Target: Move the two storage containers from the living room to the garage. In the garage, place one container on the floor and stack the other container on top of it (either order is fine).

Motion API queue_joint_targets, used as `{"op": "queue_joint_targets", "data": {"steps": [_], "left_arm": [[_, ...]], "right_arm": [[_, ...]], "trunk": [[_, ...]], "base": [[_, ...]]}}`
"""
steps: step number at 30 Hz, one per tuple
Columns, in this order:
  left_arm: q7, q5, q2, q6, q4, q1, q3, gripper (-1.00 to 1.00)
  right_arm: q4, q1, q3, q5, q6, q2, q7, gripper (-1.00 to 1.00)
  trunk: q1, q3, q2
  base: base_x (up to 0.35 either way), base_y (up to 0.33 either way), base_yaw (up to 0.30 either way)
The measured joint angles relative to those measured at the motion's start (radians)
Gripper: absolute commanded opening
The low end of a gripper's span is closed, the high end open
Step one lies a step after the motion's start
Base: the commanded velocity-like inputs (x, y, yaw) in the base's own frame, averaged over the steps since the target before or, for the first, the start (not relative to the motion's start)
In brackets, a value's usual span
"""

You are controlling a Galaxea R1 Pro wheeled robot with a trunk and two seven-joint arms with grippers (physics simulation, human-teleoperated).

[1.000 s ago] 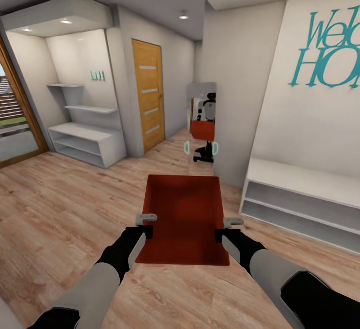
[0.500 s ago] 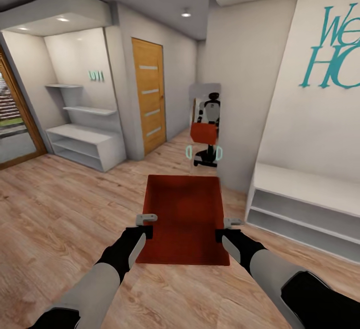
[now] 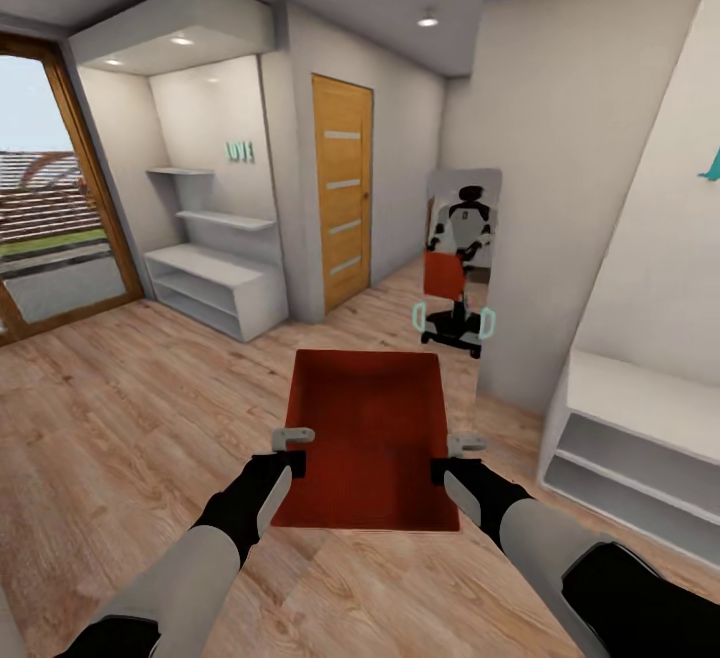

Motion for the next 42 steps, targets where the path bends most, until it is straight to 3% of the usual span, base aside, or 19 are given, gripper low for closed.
{"op": "queue_joint_targets", "data": {"steps": [18,42], "left_arm": [[0.000,0.000,0.000,0.000,0.000,0.000,0.000,-1.00],[0.000,0.000,0.000,0.000,0.000,0.000,0.000,-1.00]], "right_arm": [[0.000,0.000,0.000,0.000,0.000,0.000,0.000,-1.00],[0.000,0.000,-0.001,0.000,0.000,0.000,0.000,-1.00]], "trunk": [[0.000,0.000,0.000],[0.000,0.000,0.000]], "base": [[0.324,0.000,0.251],[0.324,0.000,0.010]]}}
